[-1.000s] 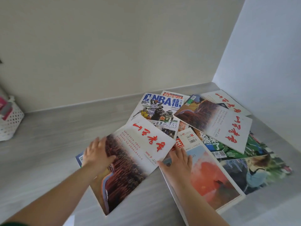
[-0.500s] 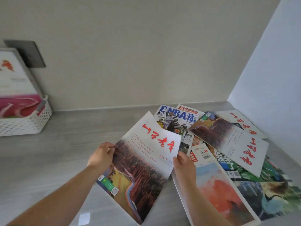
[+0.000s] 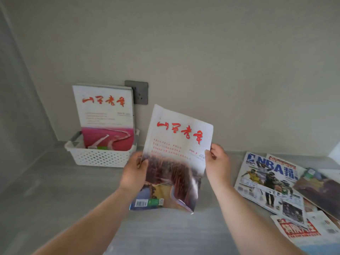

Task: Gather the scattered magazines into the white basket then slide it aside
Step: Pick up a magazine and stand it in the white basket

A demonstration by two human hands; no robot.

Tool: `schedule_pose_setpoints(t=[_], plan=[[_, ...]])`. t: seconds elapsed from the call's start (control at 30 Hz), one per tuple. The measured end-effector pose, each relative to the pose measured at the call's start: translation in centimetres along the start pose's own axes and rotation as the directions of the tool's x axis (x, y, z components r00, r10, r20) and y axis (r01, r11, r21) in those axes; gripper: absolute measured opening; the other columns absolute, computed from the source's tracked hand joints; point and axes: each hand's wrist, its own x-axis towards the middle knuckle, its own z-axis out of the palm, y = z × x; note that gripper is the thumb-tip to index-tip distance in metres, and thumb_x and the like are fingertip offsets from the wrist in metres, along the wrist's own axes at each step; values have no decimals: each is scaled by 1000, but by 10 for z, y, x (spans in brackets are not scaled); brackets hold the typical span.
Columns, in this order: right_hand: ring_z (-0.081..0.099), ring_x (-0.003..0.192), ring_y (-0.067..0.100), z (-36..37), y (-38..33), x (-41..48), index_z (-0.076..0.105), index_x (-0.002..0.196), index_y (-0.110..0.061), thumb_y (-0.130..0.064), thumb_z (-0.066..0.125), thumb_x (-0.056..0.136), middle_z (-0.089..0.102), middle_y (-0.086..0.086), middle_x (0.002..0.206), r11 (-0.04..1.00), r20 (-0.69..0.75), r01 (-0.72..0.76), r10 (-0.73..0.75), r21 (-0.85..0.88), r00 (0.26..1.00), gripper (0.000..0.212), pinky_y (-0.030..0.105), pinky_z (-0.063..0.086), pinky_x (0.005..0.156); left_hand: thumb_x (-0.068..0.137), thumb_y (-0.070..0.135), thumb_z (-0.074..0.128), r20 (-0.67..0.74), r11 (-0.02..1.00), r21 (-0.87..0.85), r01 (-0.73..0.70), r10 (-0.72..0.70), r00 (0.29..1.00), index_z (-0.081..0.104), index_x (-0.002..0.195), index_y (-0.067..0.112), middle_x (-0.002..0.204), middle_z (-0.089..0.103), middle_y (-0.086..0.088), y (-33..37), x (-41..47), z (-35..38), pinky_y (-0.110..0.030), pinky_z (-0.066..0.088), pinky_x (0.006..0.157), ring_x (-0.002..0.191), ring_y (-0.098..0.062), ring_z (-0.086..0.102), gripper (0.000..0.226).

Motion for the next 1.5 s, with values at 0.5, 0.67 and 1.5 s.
schedule_pose_setpoints(t=[0.5, 0.67, 1.5], plan=[[62, 80, 25, 157, -150, 31, 60, 95, -12, -4, 49, 83, 70, 13, 94, 966, 64, 245, -250, 85, 966, 18, 46, 51, 77, 79, 9, 62, -339, 984, 98, -150, 175, 924, 64, 95, 1, 98, 68, -20, -20, 186, -154, -22, 34, 70, 87, -28, 59, 18], [63, 92, 34, 200, -159, 46, 57, 98, -7, -4, 49, 83, 70, 15, 97, 966, 127, 260, -260, 20, 957, 17, 44, 50, 79, 80, 13, 61, -346, 988, 140, -69, 114, 931, 65, 92, 2, 96, 68, -21, -47, 221, -170, -24, 33, 69, 81, -25, 56, 17], [56, 79, 19, 279, -95, 75, 49, 82, -20, -7, 51, 85, 61, 3, 87, 998, 164, 58, -56, -7, 985, 14, 36, 51, 70, 77, 6, 64, -252, 992, 107, 60, -31, 967, 66, 88, -1, 94, 69, -21, -124, 269, -155, -27, 39, 73, 77, -22, 55, 13]])
